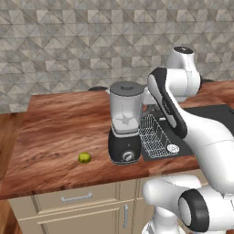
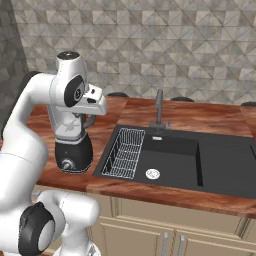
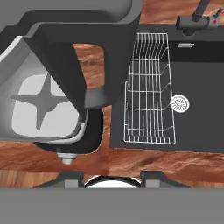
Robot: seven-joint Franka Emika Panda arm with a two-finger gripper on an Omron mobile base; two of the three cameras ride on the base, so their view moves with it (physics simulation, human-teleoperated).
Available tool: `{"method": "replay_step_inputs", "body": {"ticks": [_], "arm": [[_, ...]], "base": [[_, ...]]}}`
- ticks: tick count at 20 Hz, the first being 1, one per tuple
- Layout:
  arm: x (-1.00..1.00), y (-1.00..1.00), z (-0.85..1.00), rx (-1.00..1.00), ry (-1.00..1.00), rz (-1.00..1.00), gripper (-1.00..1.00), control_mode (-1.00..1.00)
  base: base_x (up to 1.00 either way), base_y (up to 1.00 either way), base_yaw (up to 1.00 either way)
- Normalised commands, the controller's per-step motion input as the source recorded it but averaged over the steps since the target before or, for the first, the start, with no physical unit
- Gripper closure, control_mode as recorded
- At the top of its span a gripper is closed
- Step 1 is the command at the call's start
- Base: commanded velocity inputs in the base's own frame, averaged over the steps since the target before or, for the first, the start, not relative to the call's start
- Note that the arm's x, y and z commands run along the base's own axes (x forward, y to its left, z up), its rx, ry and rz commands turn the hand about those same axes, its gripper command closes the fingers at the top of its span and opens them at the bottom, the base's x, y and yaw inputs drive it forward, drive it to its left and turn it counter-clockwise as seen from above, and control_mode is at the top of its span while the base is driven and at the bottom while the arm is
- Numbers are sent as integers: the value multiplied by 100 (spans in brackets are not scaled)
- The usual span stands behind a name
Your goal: Open the blender lid, put the pear in the blender, close the lid, and start the blender.
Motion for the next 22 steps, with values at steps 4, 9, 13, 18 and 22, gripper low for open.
{"method": "replay_step_inputs", "body": {"ticks": [4,9,13,18,22], "arm": [[-12,9,5,0,-10,-3,-100,-100],[-33,38,75,-2,-31,-11,-100,-100],[-1,65,78,-3,-19,-2,-100,-100],[30,56,8,0,-1,-3,-100,-100],[47,33,0,-1,12,0,-100,-100]], "base": [[0,0,0],[0,0,0],[0,0,0],[0,0,0],[0,0,0]]}}
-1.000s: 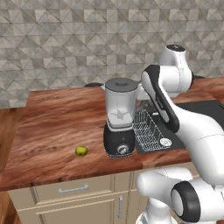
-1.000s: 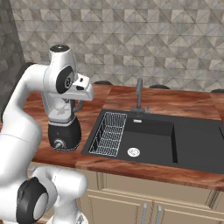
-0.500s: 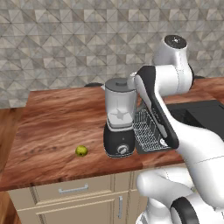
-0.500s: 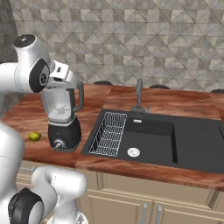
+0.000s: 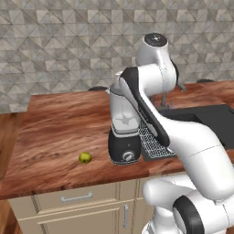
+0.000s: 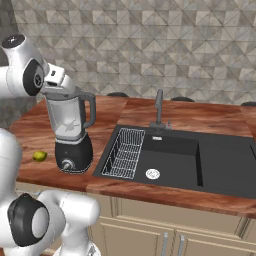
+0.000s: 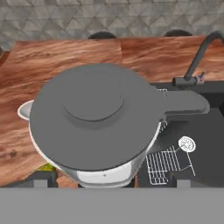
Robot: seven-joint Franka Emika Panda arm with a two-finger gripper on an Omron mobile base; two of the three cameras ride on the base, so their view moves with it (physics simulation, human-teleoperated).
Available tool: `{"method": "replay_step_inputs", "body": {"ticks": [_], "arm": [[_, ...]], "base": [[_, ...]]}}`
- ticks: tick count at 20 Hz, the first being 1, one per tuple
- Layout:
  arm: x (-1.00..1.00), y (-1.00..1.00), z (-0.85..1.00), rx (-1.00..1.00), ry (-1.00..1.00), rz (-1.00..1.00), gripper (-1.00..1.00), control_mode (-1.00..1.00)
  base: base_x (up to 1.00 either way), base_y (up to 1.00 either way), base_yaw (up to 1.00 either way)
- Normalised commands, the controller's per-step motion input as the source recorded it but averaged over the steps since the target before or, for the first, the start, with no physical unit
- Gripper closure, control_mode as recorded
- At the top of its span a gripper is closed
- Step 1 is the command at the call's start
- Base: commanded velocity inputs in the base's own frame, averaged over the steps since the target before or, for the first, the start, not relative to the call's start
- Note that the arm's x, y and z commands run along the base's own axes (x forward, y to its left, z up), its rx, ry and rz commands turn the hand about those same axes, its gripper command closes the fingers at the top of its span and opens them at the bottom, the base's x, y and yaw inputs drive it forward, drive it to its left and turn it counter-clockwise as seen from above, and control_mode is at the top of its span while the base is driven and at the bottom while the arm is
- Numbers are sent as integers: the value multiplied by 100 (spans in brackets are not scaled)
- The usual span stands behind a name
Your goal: Open the blender lid, put the pear in the blender, close the lid, and start the blender.
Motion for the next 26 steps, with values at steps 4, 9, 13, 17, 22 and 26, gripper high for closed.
{"method": "replay_step_inputs", "body": {"ticks": [4,9,13,17,22,26], "arm": [[36,20,2,-3,24,0,-100,-100],[26,0,0,-1,15,0,-100,-100],[19,0,0,0,1,0,-100,-100],[1,0,0,0,0,0,-100,-100],[0,0,-1,0,0,0,-100,-100],[0,0,-3,0,0,0,-100,-100]], "base": [[0,0,0],[0,0,0],[0,0,0],[0,0,0],[0,0,0],[0,0,0]]}}
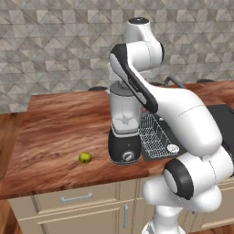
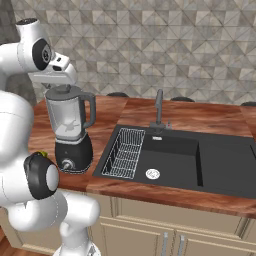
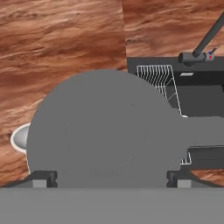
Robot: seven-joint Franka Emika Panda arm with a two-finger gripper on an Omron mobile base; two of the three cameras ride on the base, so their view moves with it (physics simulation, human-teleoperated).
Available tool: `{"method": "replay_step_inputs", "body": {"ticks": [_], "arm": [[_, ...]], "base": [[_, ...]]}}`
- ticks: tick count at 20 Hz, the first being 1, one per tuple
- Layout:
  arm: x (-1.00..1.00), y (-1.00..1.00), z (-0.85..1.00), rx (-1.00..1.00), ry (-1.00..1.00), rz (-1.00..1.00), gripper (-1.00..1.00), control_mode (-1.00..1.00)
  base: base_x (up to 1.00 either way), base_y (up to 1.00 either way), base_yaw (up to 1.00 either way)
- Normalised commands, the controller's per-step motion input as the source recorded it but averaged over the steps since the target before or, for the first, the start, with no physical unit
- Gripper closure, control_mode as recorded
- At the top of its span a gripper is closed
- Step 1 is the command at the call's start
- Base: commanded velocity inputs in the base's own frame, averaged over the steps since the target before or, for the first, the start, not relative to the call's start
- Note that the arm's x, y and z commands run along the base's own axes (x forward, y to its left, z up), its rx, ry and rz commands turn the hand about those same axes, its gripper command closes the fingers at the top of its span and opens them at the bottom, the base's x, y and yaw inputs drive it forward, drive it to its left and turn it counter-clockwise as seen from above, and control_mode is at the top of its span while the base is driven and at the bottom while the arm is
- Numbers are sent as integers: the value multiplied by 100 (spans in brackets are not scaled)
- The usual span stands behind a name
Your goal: Open the blender lid, put the pear in the blender, close the lid, and start the blender.
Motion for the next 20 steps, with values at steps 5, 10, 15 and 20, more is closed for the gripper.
{"method": "replay_step_inputs", "body": {"ticks": [5,10,15,20], "arm": [[0,0,-14,0,-1,0,-100,-100],[0,0,-23,0,-2,0,-100,-100],[8,0,-8,0,-2,0,-100,-100],[19,0,-2,0,-2,0,-100,-100]], "base": [[0,0,0],[0,0,0],[0,0,0],[0,0,0]]}}
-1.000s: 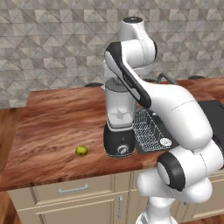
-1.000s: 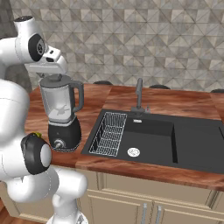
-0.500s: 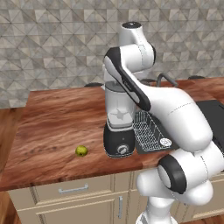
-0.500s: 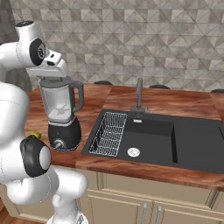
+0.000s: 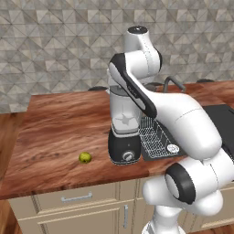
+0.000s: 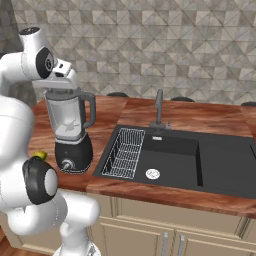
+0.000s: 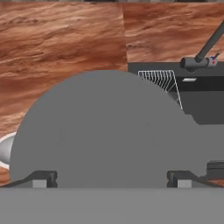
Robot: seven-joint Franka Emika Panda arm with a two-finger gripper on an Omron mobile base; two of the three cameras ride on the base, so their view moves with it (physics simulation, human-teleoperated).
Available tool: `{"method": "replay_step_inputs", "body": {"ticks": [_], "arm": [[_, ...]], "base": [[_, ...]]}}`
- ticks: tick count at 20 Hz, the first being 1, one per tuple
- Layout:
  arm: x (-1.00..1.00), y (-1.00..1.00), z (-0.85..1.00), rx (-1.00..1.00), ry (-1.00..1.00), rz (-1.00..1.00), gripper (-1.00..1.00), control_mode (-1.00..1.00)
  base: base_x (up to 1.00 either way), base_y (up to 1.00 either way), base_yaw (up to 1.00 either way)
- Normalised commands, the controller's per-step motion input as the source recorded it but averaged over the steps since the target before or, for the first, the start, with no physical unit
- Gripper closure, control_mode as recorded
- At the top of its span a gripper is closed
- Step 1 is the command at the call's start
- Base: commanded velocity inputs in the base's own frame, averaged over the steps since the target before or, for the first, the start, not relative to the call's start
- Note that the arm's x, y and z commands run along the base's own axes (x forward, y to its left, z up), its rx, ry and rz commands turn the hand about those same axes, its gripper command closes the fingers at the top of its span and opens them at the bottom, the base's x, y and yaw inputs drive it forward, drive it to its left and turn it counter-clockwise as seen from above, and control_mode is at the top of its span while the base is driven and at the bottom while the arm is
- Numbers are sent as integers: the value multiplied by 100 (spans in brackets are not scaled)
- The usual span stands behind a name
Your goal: Open the blender lid, put the pear in the blender, close the lid, and start the blender.
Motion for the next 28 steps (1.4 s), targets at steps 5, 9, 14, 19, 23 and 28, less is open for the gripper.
{"method": "replay_step_inputs", "body": {"ticks": [5,9,14,19,23,28], "arm": [[27,0,-1,0,0,0,-100,-100],[27,0,-3,0,0,0,-100,-100],[6,0,-16,0,0,0,-100,-100],[-10,0,-32,0,0,0,-100,-100],[-11,0,-37,0,0,0,-100,-100],[-4,1,-49,0,0,0,-100,-100]], "base": [[0,0,0],[0,0,0],[0,0,0],[0,0,0],[0,0,0],[0,0,0]]}}
